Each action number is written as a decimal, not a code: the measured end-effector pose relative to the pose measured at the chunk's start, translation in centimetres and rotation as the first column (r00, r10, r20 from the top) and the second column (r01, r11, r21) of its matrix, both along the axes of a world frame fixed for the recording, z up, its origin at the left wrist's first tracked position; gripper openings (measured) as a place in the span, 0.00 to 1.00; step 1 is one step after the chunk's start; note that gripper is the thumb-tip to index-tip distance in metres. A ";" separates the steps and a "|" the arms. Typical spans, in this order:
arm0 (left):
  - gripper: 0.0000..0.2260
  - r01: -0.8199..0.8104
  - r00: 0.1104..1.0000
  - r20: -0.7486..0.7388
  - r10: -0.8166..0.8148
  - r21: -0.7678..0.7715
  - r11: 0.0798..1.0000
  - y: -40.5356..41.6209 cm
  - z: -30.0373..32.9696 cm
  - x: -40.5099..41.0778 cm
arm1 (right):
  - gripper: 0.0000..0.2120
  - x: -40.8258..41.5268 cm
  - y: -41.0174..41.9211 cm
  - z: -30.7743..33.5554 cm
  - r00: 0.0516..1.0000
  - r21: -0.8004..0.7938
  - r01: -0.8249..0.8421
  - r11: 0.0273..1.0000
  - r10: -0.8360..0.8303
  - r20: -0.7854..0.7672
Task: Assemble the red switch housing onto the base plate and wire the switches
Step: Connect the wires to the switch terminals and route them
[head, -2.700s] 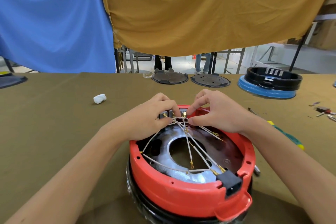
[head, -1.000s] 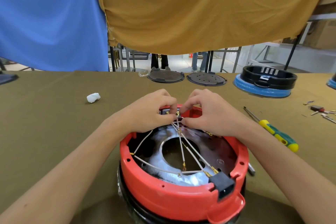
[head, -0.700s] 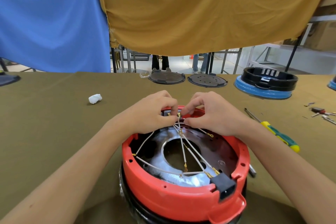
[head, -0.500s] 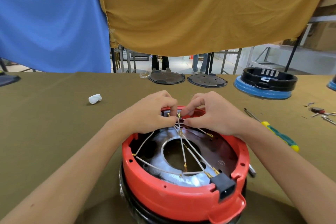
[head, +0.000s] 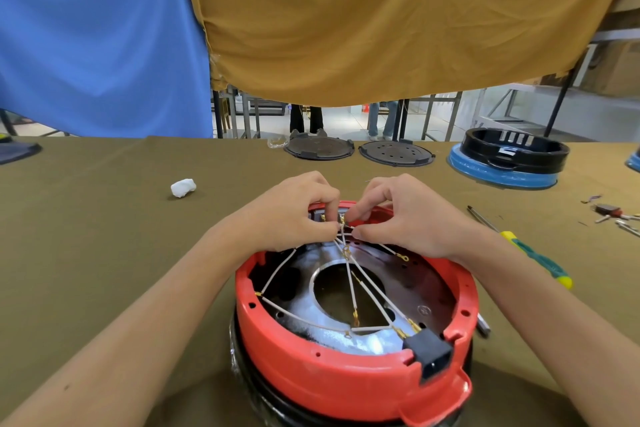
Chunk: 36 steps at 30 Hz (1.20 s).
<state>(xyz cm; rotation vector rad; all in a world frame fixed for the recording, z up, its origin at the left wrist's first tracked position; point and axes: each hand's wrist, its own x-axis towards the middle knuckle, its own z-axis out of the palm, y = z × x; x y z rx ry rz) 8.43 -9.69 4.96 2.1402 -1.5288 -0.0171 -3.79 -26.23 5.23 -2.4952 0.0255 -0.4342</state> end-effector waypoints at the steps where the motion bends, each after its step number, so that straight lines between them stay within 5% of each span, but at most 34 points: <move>1: 0.10 -0.001 1.000 0.002 0.001 0.002 1.000 0.0 0.0 0.0 | 0.06 0.0 0.0 0.0 1.000 -0.008 0.000 1.000 0.000 0.000; 23: 0.10 -0.028 1.000 0.003 0.028 0.000 1.000 0.0 0.1 -0.2 | 0.04 0.3 0.1 -0.3 0.996 -0.145 0.065 0.987 -0.056 0.065; 30: 0.06 -0.042 0.999 0.032 0.042 0.007 0.999 0.0 0.0 -0.3 | 0.21 0.6 0.1 -0.6 0.998 -0.239 0.063 0.969 -0.062 0.010; 36: 0.09 -0.073 0.994 0.081 0.069 0.037 0.997 -0.1 0.0 -0.2 | 0.17 1.0 0.4 0.1 0.997 -0.275 0.064 0.959 -0.070 -0.013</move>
